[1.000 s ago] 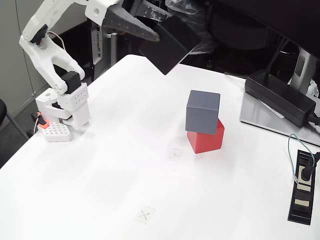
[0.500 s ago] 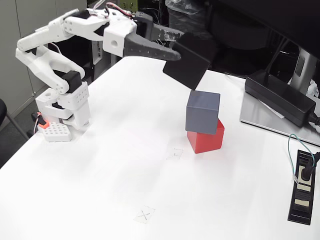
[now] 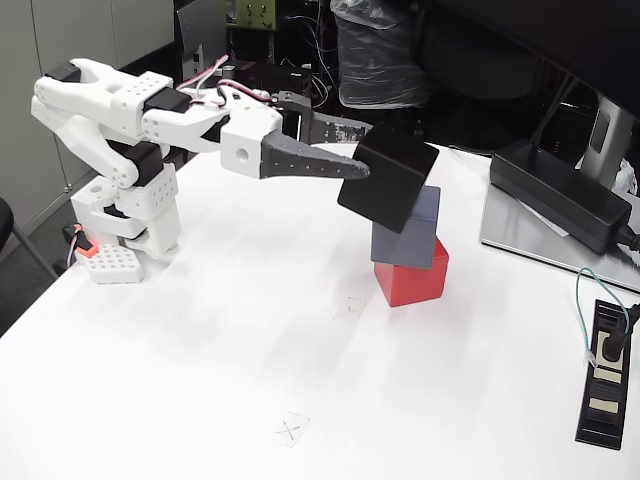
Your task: Stack the three blocks in an ordered color.
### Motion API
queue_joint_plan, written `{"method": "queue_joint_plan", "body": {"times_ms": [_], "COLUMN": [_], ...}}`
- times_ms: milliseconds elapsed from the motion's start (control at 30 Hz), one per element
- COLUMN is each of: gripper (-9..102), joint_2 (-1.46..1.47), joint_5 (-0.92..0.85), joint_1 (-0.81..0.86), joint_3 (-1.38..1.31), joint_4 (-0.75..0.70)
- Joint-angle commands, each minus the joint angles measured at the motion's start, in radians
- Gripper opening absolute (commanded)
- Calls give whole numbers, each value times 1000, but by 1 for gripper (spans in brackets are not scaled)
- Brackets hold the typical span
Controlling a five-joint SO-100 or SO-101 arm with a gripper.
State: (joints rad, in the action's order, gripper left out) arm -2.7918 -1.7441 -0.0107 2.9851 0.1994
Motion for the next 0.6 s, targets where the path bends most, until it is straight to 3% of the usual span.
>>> {"method": "queue_joint_plan", "body": {"times_ms": [0, 267, 567], "gripper": [5, 5, 6], "joint_2": [-8, -8, -8], "joint_5": [-23, -20, -20], "joint_1": [-25, -161, -163], "joint_3": [17, 40, 58], "joint_4": [54, 75, 75]}}
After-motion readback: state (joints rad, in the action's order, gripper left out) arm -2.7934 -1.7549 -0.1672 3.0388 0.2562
